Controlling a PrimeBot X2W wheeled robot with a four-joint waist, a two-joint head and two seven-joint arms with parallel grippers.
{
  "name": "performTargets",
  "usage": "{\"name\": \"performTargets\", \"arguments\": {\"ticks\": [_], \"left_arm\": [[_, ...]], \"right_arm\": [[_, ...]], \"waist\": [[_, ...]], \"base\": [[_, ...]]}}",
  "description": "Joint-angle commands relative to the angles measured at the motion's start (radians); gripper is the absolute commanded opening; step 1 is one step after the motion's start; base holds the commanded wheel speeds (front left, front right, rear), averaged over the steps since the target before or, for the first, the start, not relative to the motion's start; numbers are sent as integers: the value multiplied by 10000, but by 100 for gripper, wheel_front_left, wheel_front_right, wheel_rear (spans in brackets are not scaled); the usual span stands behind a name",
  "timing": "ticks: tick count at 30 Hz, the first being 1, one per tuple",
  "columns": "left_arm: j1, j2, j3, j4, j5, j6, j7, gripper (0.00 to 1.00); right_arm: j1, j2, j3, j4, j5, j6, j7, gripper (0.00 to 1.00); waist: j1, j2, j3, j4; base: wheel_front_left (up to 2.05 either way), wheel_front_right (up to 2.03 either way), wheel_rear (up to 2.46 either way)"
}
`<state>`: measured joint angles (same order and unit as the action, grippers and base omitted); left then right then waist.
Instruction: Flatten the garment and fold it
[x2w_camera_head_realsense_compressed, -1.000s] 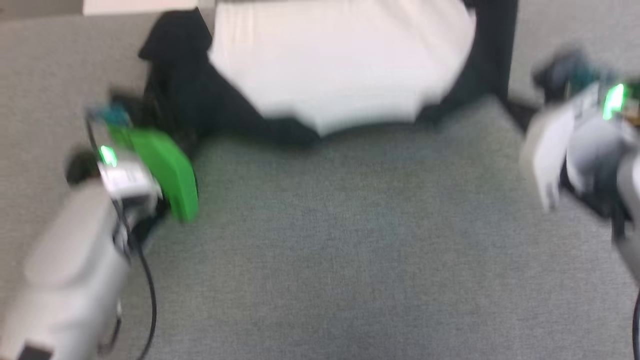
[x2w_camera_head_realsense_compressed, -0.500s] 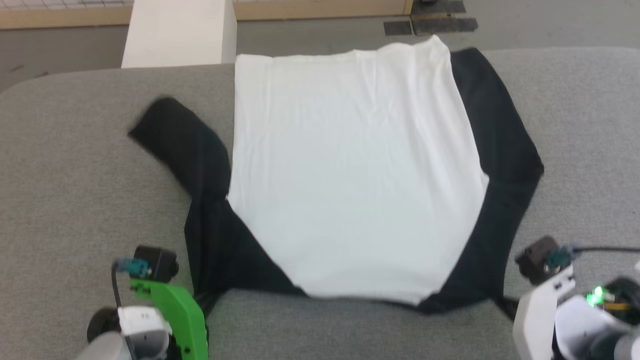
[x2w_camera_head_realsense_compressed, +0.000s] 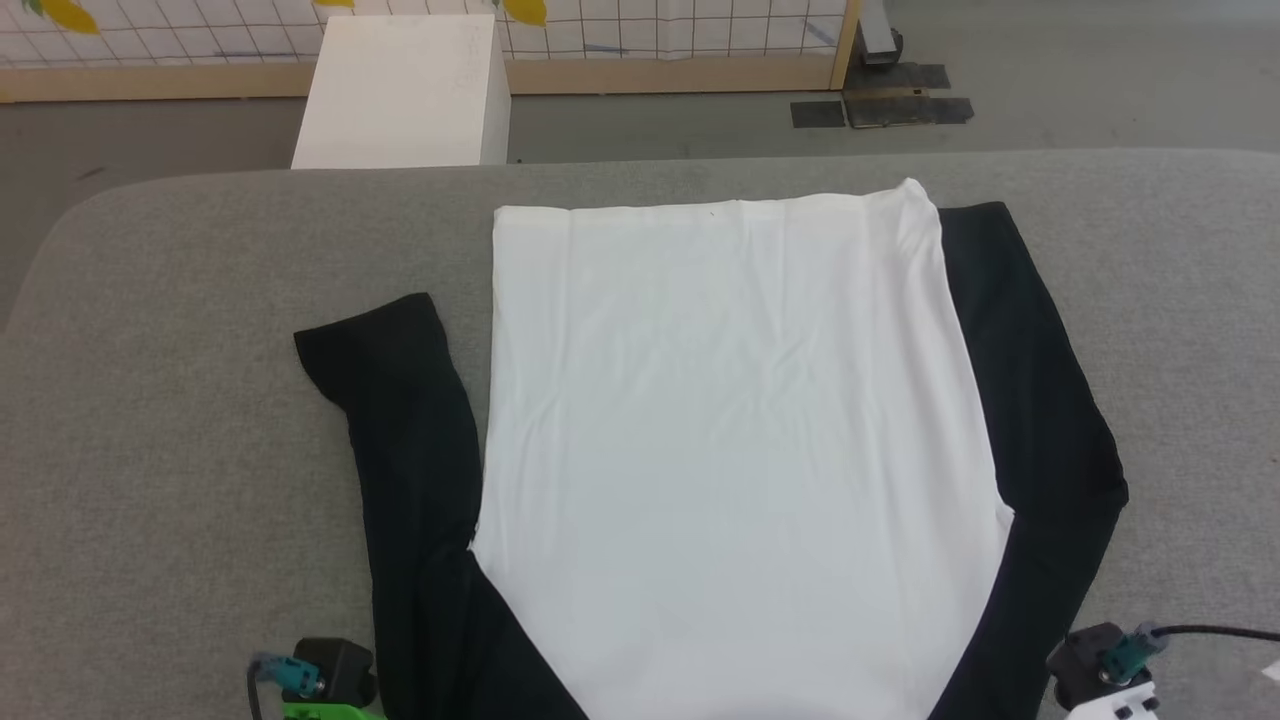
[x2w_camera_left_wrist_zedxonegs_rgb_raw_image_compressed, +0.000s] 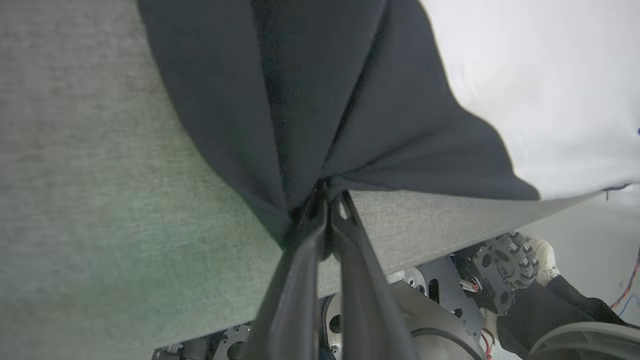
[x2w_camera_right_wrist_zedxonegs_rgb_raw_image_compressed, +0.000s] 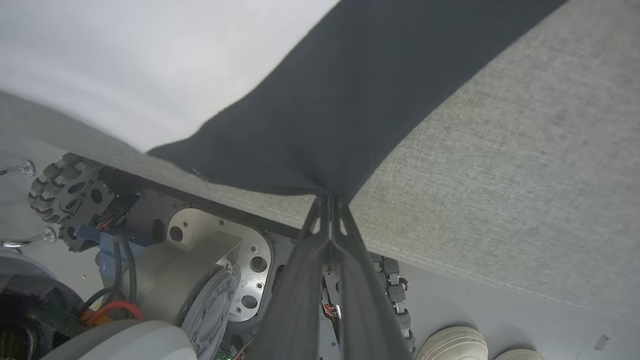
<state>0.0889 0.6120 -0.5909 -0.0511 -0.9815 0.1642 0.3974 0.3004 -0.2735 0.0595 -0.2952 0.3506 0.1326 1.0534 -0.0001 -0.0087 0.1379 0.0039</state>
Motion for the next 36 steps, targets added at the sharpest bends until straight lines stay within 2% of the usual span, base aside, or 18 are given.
{"name": "performTargets", "arguments": {"ticks": [1,6,7,8,9,10,13,14,19,23,27,28,32,36], "left_arm": [[401,17,-148,166,-189,122,252,0],[357,-135,-202,197,8,147,-33,0],[317,-213,-146,258,92,147,-272,54],[291,-273,-137,318,120,106,-391,100],[247,-322,-143,402,157,39,-496,100],[204,-365,-134,477,186,-12,-597,100],[95,-541,-47,748,229,-225,-1046,100],[60,-712,106,949,264,-380,-1598,100],[18,-943,594,929,408,-441,-2825,100],[-233,-1064,1168,913,1035,-221,-4403,100],[-645,-1260,1545,1273,1627,-43,-5734,100],[-787,-1311,1626,1404,1852,115,-5978,100],[-1185,-1573,1802,1853,2340,565,-6323,100],[-1711,-1745,1572,2556,2634,736,-6150,100]], "right_arm": [[198,151,-64,252,-120,-19,-107,0],[230,561,-109,913,-218,-19,-616,0],[146,646,-163,950,-273,-19,-891,0],[54,696,-212,957,-363,-19,-1188,41],[-9,746,-231,1014,-445,-19,-1460,95],[-26,799,-262,1074,-471,-19,-1606,100],[-18,979,-459,1106,-538,-19,-2046,100],[104,1222,-790,906,-625,-19,-2515,100],[220,1739,-1465,298,-897,-19,-3761,100],[-32,2034,-1871,19,-1218,-19,-5231,100],[-443,2153,-2052,283,-1517,-19,-6624,100],[-555,2168,-2041,398,-1612,-19,-6936,100],[-939,2204,-2020,730,-1772,-19,-7790,100],[-1211,2219,-1847,966,-1837,-19,-8174,100]], "waist": [[1,84,-10,31],[1,84,32,68],[1,84,33,68],[1,84,30,67],[1,84,15,60],[1,84,-12,56],[1,84,-140,56],[1,84,-303,85],[1,84,-453,124],[1,84,-497,168],[1,84,-493,191],[1,84,-500,187],[1,84,-422,163],[1,84,-292,115]], "base": [[0,0,0],[0,0,0],[0,0,0],[0,0,0],[0,0,0],[0,0,0],[0,0,0],[0,0,0],[0,0,0],[0,0,0],[0,0,0],[0,0,0],[0,0,0],[0,0,0]]}}
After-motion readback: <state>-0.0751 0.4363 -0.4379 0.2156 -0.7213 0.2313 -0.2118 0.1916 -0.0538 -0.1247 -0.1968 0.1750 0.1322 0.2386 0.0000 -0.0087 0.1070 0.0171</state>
